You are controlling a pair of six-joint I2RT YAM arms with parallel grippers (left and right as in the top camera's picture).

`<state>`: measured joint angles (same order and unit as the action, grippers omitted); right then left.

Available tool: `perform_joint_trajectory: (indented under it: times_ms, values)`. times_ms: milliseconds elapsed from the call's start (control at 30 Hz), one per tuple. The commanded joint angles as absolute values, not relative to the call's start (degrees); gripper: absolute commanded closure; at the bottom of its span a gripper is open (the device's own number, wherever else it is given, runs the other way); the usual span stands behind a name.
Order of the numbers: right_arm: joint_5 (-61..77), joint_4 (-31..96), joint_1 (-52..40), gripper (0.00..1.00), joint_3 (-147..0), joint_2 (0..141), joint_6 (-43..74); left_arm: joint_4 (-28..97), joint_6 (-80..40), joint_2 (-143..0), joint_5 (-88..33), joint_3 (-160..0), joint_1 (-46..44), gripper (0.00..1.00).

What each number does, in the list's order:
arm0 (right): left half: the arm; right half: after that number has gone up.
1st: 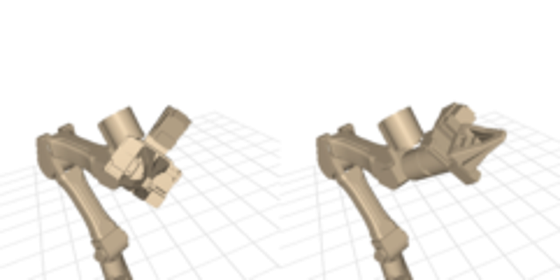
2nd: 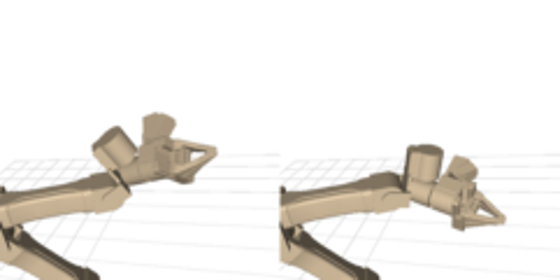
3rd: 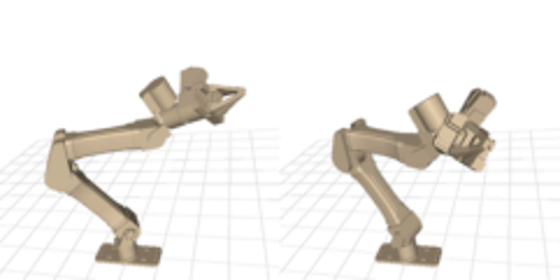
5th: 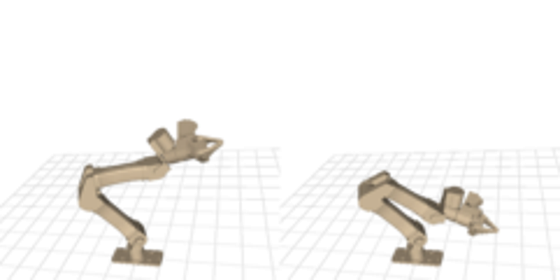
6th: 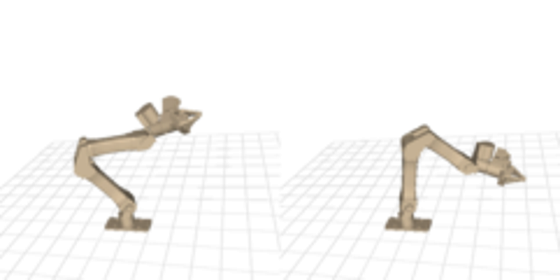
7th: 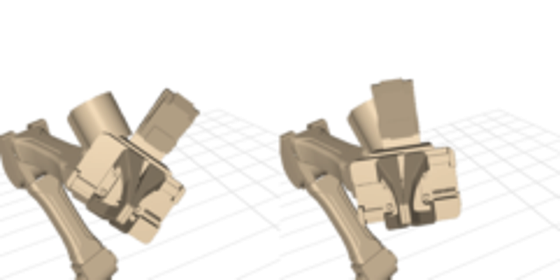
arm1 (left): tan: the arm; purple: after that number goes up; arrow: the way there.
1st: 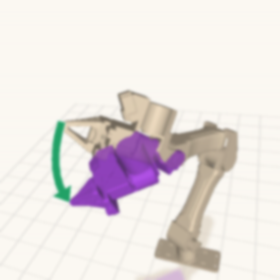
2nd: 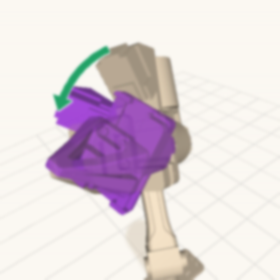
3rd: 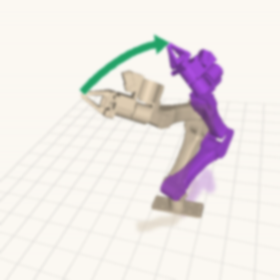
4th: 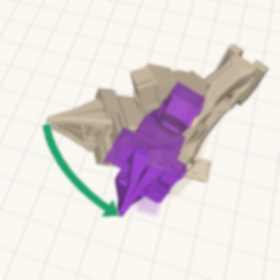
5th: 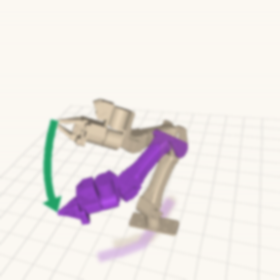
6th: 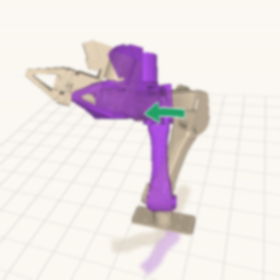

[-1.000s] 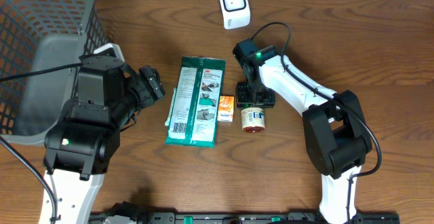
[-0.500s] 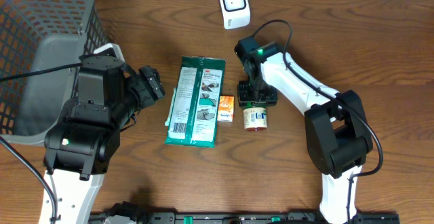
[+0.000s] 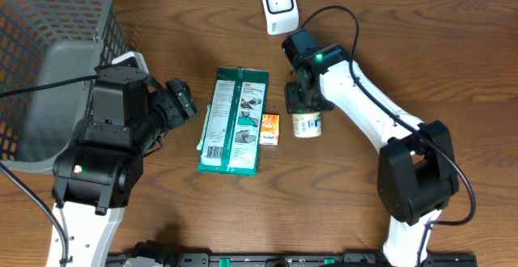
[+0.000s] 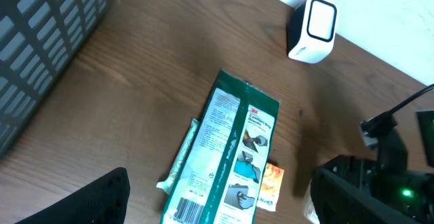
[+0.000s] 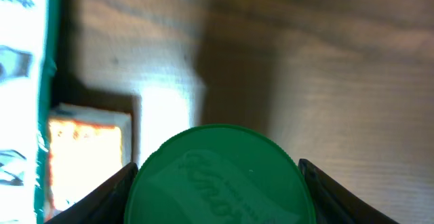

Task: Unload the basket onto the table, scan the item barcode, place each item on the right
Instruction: 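Lift the jar and carry it toward the white scanner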

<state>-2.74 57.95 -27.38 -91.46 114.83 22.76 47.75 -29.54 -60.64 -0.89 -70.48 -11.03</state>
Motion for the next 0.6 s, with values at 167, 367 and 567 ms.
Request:
perform_joint_trajectory:
  times_ms: [167, 367, 567]
  values:
    - [-8.78, 51.07, -27.09, 0.53, -93.06, 111.87, 22.00, 47.81, -28.51, -60.60, 0.08, -71.37, -10.83, 0.14]
    - [-10.57, 45.67, -27.22, 0.53, -93.01, 111.87, 22.00, 47.81, -28.51, -60.60, 0.08, -71.37, -10.83, 0.14]
    - [-16.99, 39.90, -28.25, 0.53, -92.99, 111.87, 21.32, 47.81, -28.51, -60.60, 0.08, -71.37, -10.83, 0.14]
